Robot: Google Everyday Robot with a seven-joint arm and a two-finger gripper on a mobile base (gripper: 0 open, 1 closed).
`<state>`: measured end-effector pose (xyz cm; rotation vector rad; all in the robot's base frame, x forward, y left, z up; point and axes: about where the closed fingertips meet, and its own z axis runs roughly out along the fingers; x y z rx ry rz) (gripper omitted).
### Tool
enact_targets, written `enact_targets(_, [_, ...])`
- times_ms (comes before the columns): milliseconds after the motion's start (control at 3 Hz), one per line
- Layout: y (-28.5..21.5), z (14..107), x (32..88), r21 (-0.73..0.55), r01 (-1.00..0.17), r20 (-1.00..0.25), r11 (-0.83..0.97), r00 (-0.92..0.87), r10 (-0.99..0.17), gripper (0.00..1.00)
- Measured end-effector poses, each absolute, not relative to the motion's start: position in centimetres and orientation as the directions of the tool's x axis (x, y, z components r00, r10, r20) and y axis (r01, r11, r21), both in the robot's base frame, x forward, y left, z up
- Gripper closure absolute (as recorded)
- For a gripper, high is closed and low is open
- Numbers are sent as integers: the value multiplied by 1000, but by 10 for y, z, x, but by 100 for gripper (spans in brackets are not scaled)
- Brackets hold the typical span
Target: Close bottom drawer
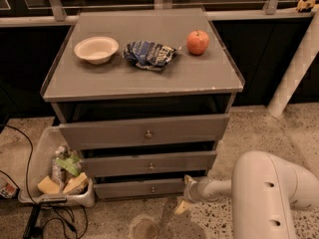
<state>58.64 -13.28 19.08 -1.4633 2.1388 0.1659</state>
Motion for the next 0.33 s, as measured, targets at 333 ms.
enact_targets(333, [-133, 191, 586, -194, -894, -494, 403, -266, -828, 0])
